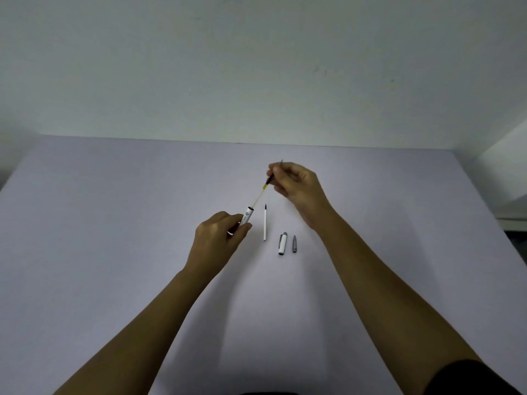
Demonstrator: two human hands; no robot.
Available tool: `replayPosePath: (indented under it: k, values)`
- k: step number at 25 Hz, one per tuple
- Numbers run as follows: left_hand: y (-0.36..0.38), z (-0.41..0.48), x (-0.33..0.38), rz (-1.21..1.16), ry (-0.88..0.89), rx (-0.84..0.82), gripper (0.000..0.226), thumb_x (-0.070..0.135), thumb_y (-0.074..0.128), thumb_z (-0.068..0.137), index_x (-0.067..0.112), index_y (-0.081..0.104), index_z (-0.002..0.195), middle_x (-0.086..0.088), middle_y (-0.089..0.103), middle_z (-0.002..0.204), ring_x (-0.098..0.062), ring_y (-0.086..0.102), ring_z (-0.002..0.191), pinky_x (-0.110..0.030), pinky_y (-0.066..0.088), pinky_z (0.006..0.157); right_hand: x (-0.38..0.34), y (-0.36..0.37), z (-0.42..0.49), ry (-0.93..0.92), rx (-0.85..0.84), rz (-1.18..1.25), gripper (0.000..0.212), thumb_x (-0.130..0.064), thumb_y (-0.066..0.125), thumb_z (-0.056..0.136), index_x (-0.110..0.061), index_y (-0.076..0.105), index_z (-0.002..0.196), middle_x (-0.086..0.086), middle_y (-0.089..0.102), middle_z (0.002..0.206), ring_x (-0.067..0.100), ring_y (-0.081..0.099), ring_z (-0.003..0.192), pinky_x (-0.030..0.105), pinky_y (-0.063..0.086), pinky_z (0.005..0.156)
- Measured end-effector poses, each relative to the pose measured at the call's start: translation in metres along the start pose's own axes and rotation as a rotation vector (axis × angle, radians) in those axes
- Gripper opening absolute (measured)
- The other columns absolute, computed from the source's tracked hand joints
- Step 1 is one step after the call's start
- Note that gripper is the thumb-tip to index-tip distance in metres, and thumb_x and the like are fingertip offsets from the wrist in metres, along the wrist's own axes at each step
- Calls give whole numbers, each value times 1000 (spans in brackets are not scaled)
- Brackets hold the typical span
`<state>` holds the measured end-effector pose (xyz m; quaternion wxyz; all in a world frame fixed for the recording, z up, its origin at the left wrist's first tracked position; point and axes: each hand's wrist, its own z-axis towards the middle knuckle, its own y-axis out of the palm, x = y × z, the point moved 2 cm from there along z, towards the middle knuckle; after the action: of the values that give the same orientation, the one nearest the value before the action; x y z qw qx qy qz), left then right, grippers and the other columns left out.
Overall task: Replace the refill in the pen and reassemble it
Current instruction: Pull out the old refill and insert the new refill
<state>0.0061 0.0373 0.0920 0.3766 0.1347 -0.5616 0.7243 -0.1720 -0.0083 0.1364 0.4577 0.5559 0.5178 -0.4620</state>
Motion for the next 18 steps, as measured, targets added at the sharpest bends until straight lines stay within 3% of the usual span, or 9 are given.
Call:
replayPosePath:
  k: [4,9,12,18]
  values:
    - [-1,-1,-11,18,-50,0,19,23,64,81,7,68,71,-3,51,55,-15,44,49,-23,35,48,15,-15,24,66,169,63,6,-20,62,88,-22,68,87,-6,69,85,1,67,75,16,50,71]
    - [-5,8,-24,46,-86,7,17,20,67,80,6,68,71,3,46,55,-14,42,49,-15,28,49,68,2,45,133,189,-276,16,-19,71,80,-9,70,92,9,72,84,5,67,64,17,52,67]
    - [-5,11,-38,55,-118,0,19,23,63,80,6,69,73,-2,53,54,-13,43,49,-14,28,49,98,17,63,160,170,-519,22,-22,74,76,-6,68,89,14,75,85,22,70,78,31,53,80]
    - [5,16,-69,69,-203,-34,28,31,58,83,8,63,66,6,42,54,-13,38,49,-15,24,48,132,40,95,222,117,-757,24,-21,74,76,-2,67,89,14,74,94,26,67,91,21,40,71]
